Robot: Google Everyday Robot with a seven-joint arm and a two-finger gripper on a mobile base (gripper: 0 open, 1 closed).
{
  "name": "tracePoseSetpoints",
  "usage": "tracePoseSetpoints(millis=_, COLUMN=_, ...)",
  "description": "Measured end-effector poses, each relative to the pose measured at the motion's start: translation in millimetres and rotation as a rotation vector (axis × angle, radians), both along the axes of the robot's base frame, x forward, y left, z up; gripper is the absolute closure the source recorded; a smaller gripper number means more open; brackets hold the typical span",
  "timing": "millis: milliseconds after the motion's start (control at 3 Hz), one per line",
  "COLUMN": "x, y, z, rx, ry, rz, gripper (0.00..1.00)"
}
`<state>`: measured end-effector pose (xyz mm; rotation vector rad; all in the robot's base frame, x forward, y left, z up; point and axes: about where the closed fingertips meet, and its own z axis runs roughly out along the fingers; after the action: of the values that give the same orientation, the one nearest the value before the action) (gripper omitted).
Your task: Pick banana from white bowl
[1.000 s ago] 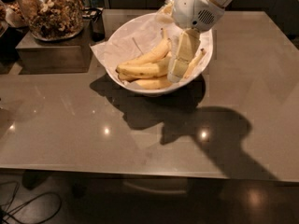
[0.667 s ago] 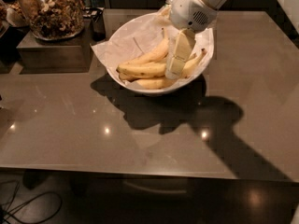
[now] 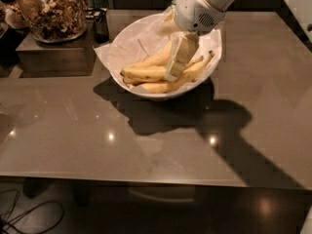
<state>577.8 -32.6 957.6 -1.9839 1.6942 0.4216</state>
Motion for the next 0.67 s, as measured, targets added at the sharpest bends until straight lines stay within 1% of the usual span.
tracePoseSetpoints(millis=667, x=5.3, y=8.3, z=-20.1, rx=0.024, ry=0.042, rz=0.017, gripper=0.15)
